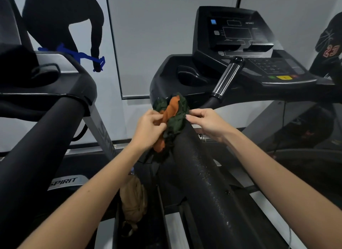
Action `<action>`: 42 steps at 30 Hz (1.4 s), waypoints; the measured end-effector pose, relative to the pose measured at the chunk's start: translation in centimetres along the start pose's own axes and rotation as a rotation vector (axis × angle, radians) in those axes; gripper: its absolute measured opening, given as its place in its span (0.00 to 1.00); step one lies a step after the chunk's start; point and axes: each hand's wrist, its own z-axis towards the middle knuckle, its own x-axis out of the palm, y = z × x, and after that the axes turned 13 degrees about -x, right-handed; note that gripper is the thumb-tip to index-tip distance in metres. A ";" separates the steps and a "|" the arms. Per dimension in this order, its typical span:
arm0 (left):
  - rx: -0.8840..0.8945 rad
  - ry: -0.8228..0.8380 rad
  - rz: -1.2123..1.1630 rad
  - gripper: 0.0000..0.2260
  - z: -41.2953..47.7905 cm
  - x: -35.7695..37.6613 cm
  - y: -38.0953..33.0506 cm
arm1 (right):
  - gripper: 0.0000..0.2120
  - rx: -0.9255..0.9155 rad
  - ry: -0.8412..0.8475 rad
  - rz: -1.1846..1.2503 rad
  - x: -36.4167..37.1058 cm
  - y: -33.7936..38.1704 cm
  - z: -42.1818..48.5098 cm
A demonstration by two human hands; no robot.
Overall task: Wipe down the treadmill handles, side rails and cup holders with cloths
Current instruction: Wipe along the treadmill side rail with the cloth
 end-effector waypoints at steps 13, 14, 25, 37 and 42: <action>-0.010 -0.010 -0.031 0.21 3.2 0.5 -0.8 | 0.15 0.060 -0.097 0.046 0.4 0.2 0.1; -0.068 0.046 -0.111 0.19 2.5 0.3 -0.9 | 0.12 0.057 -0.086 0.051 0.3 0.2 0.1; -0.072 0.151 -0.162 0.11 2.2 -0.9 -2.2 | 0.08 0.045 -0.049 0.062 0.4 0.2 0.1; -0.108 0.012 -0.010 0.15 5.5 0.2 -0.6 | 0.18 0.088 -0.101 -0.009 0.5 0.7 0.3; -0.249 0.059 -0.400 0.12 4.7 0.7 0.9 | 0.18 0.082 -0.111 -0.037 0.5 0.5 0.3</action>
